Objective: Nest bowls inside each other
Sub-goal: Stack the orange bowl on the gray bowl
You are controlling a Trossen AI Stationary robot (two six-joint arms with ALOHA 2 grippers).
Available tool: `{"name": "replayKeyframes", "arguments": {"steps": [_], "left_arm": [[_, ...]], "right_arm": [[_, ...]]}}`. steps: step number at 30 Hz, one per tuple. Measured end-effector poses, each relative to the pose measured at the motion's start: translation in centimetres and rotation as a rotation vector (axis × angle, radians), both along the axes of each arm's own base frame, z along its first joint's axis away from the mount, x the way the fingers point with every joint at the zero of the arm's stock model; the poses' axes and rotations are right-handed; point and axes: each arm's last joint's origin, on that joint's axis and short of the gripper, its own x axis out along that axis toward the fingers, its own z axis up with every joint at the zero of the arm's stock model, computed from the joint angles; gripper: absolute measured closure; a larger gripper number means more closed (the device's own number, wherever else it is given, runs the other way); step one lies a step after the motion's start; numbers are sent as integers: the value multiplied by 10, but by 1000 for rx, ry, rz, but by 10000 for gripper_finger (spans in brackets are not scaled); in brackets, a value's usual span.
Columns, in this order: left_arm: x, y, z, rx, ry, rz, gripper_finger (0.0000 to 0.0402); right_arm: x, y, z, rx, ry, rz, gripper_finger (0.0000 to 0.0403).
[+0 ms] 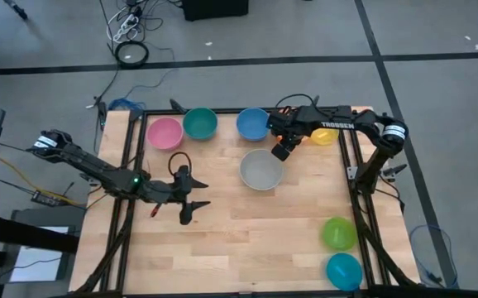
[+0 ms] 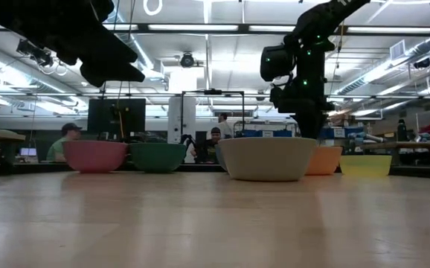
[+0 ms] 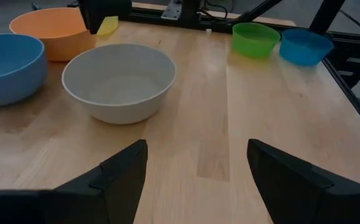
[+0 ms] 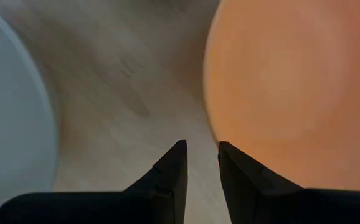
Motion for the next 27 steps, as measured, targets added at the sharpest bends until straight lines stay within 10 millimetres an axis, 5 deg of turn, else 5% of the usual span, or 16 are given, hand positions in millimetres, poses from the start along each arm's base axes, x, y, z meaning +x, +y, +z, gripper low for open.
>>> {"name": "replayKeyframes", "arguments": {"steps": [9,20,27], "left_arm": [[0,0,0,-12,-1,5,117],[0,0,0,-16,-1,7,117],[0,0,0,-13,-1,14,117]], "right_arm": [[0,0,0,-15,18,40,315],[-2,-3,0,-58,39,29,194],[0,-13,-9,-30,28,10,200]]}}
